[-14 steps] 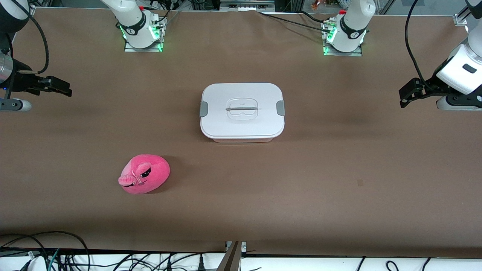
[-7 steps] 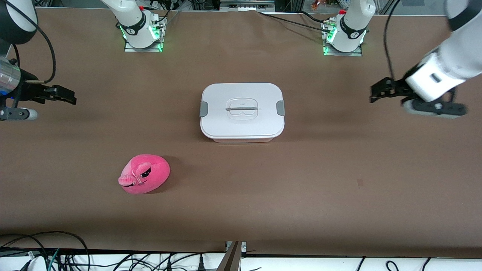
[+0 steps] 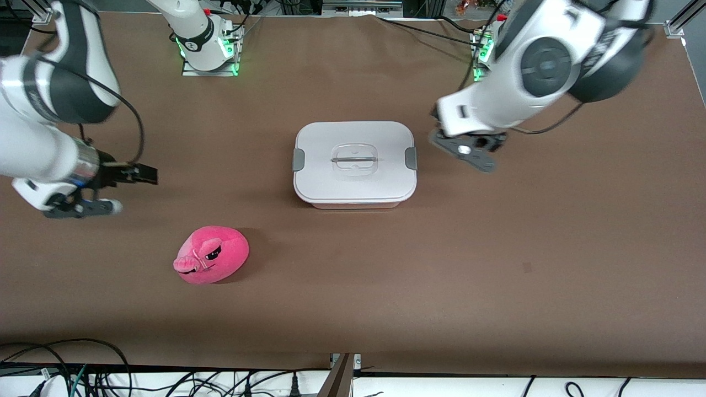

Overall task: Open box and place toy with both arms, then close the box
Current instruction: 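Reach the left gripper to the box lid handle while the right gripper reaches the toy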

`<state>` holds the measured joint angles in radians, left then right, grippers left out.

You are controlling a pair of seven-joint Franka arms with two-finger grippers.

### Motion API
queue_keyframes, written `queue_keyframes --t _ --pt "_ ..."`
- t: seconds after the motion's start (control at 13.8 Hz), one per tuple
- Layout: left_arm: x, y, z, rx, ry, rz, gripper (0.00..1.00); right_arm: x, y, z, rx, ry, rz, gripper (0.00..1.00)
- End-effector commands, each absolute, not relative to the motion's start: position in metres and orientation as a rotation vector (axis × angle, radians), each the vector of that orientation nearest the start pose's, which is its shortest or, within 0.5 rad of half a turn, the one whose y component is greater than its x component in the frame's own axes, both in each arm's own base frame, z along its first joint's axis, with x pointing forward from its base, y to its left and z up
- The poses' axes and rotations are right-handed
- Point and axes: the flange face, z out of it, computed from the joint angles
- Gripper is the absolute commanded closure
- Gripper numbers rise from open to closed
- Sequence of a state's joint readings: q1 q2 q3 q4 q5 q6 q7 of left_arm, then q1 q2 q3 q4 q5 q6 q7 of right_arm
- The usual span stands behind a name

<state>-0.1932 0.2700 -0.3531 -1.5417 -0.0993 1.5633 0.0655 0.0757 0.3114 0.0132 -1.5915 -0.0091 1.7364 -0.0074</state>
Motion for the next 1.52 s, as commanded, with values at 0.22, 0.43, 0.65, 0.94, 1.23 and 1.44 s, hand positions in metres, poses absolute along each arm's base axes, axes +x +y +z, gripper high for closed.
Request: queue_keyframes --t 0.22,0.43,0.65,0.94,1.23,1.44 --pt "0.518 -0.393 0.42 -2.909 1.626 0.408 0.0 0.65 0.06 0.386 -3.098 -0.354 0.155 0.0" --pt "0.488 -0.445 0.4 -2.807 1.781 0.211 0.0 0.658 0.07 0.364 -3.091 -0.4 0.057 0.0" --pt "0.475 -0.471 0.379 -2.677 1.859 0.033 0.0 0.664 0.079 0.359 -3.068 -0.531 -0.022 0.0" --pt "0.491 -0.473 0.355 -2.632 1.901 -0.092 0.0 0.673 0.091 0.348 -3.016 -0.643 -0.122 0.0" --pt "0.496 -0.47 0.348 -2.613 1.93 -0.103 0.0 0.672 0.094 0.333 -2.98 -0.686 -0.163 0.0" --pt "0.489 -0.474 0.333 -2.608 1.947 -0.059 0.04 0.673 0.092 0.324 -2.971 -0.734 -0.212 0.0"
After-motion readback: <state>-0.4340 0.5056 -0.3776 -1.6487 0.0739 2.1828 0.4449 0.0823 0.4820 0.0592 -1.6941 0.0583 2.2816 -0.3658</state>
